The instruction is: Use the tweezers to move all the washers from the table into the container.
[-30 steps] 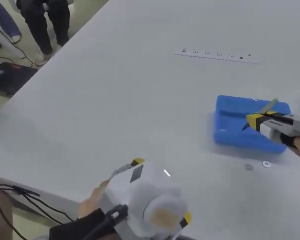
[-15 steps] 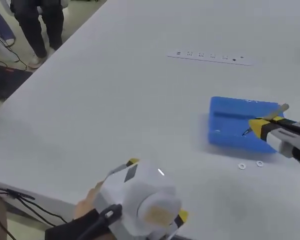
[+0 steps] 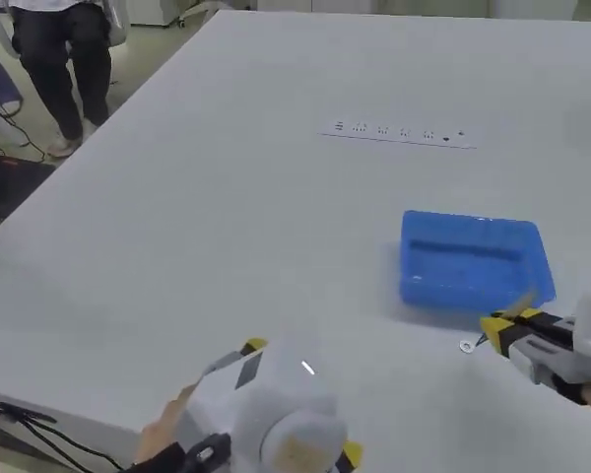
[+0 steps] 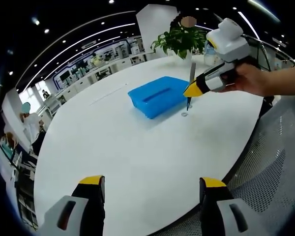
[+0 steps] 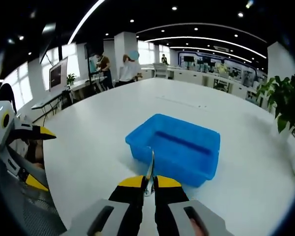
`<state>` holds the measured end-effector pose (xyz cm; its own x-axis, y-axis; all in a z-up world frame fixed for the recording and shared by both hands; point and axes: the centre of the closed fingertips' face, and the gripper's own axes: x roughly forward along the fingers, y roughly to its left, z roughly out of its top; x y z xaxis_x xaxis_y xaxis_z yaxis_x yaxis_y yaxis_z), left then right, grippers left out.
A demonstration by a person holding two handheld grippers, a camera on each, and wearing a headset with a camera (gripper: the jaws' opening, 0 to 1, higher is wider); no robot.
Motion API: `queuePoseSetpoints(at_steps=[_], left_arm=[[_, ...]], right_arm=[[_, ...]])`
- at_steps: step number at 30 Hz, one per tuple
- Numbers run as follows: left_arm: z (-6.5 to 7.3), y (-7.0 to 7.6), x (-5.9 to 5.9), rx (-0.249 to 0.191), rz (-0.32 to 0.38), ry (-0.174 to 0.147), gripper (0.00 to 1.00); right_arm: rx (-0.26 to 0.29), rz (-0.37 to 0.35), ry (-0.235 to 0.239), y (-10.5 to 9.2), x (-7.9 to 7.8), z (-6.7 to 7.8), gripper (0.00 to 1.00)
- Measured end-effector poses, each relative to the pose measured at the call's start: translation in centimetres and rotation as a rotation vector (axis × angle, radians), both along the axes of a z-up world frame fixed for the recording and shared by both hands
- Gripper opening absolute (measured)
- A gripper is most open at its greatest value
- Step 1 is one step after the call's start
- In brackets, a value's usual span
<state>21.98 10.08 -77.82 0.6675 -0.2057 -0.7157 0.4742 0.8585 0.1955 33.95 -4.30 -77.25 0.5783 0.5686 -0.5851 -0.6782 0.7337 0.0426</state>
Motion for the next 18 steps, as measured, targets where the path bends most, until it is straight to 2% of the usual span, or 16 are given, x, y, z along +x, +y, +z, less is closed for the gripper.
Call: queuePoseSetpoints(at_steps=[6,10,15,18], left_arm=[[-0.10,-0.02,-0.08,0.006,-0.004,0.005,0.80],[-0.09,0.00,-0.08,0.008,-0.003,0.004,0.80],[-0.14,0.07,-0.10,0.011,-0.002,0.007,0.80],[-0.11,0.21,0.10,0.014,0.020,-0.004,0.80]], right_arm=[[-0.016,-0.004,-0.002,0.10,0.47,-0.65,0.04],[-0.003,-0.009,0.008,0.25,0.68,-0.79,0.04],[-0.034,0.009,-0.024,0.42,0.73,-0.84,0.04],[-0.042,0.017,-0.025,0.40,0.73,-0.88,0.04]])
